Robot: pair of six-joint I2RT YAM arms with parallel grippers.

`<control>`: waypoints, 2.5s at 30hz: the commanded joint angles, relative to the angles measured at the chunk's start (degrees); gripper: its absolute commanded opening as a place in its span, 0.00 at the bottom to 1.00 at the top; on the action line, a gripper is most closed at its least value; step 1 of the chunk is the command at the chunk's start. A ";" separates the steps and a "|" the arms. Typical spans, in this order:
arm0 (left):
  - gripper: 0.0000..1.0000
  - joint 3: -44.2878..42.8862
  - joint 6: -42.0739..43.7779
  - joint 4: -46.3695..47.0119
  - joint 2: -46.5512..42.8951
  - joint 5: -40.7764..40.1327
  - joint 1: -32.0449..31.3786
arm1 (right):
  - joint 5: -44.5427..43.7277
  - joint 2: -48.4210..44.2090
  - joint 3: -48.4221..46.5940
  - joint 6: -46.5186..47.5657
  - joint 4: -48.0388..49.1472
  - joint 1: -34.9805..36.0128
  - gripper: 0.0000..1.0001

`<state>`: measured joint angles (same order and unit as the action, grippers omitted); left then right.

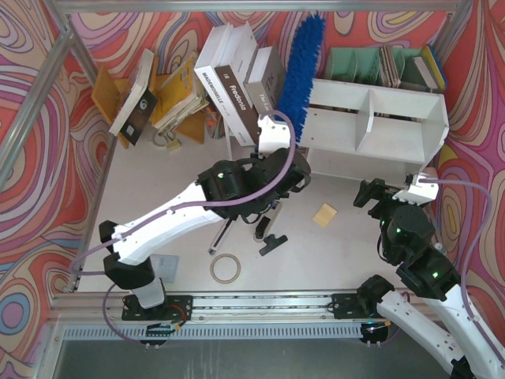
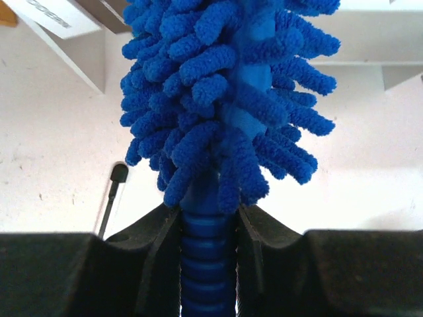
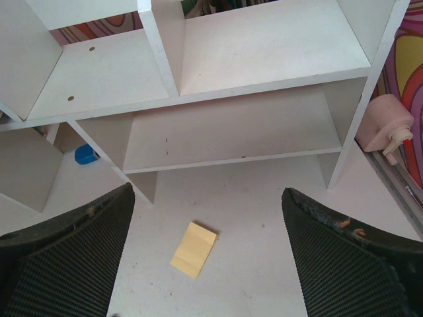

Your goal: Dust the bookshelf with a duster

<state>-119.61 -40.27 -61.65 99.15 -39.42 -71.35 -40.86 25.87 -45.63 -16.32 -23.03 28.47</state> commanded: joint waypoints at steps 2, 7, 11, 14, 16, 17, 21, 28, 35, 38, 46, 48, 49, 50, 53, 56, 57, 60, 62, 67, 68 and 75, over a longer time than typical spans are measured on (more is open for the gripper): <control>0.00 0.18 0.46 1.61 -2.57 -5.05 0.32 | -0.03 0.01 0.14 0.06 1.45 -0.16 0.82; 0.00 0.00 0.49 2.13 -1.07 -3.71 0.63 | -0.10 -0.09 0.19 0.01 1.33 -0.17 0.82; 0.00 -1.58 0.62 2.13 1.40 -1.76 0.67 | -0.10 0.03 0.19 0.06 1.34 -0.15 0.82; 0.00 -3.18 0.54 1.84 3.50 -0.15 0.62 | -0.10 -0.04 0.18 0.06 1.32 -0.17 0.82; 0.00 -4.02 0.54 1.96 4.79 1.01 0.63 | -0.10 -0.16 0.18 0.10 1.38 -0.17 0.82; 0.00 -4.59 0.46 1.94 5.50 1.56 0.68 | -0.10 -0.20 0.14 0.04 1.34 -0.16 0.82; 0.00 -6.30 0.12 1.64 7.39 3.65 0.63 | -0.15 -0.39 0.19 0.06 1.36 -0.17 0.82; 0.00 -8.43 0.11 1.63 9.58 5.41 0.50 | -0.11 -0.45 0.18 0.06 1.32 -0.12 0.82; 0.00 -11.75 2.96 3.96 12.45 8.05 -1.45 | -0.25 -0.67 0.27 0.06 1.37 -0.15 0.82; 0.00 -12.66 5.28 5.79 12.96 8.68 -2.92 | -0.33 -0.64 0.18 0.05 1.25 -0.16 0.82; 0.00 -11.12 15.30 10.91 10.78 6.54 -7.35 | -1.04 -1.03 0.10 -0.16 1.04 -0.12 0.82; 0.00 -8.03 18.59 13.24 7.60 5.74 -8.02 | -1.15 -1.29 0.16 -0.29 1.12 -0.17 0.82; 0.00 -6.11 19.60 14.20 6.39 5.15 -8.10 | -1.29 -1.40 0.17 -0.28 1.08 -0.17 0.82; 0.00 -4.54 20.43 14.87 4.81 3.86 -8.11 | -1.49 -1.50 0.19 -0.29 1.07 -0.17 0.82; 0.00 -1.12 24.84 16.00 1.84 0.35 -8.04 | -1.75 -1.82 0.19 -0.54 0.97 -0.15 0.82; 0.00 -1.41 29.71 15.37 1.05 -1.42 -7.49 | -2.11 -2.12 0.18 -0.69 0.97 -0.16 0.82; 0.00 -1.72 30.81 15.08 1.09 -1.50 -7.22 | -2.20 -2.21 0.19 -0.68 1.01 -0.17 0.82; 0.00 -3.34 32.17 14.01 1.68 -0.51 -5.39 | -2.45 -2.39 0.14 -0.72 0.88 -0.12 0.82; 0.00 -4.93 32.58 13.23 2.66 1.77 -3.85 | -2.60 -2.47 0.18 -0.79 0.84 -0.10 0.82; 0.00 -15.04 35.63 7.91 8.86 4.36 -1.59 | -2.78 -2.58 0.18 -0.80 0.80 -0.16 0.82; 0.00 -17.73 36.43 6.76 10.62 4.76 -1.33 | -2.81 -2.58 0.19 -0.90 0.76 -0.17 0.82; 0.00 -26.33 38.91 4.57 18.40 9.79 0.64 | -2.82 -2.66 0.16 -0.78 0.79 -0.13 0.82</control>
<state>-143.00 -4.01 -56.16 115.11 -33.06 -71.75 -42.44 24.01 -45.63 -16.78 -23.05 28.47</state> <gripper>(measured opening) 0.346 0.818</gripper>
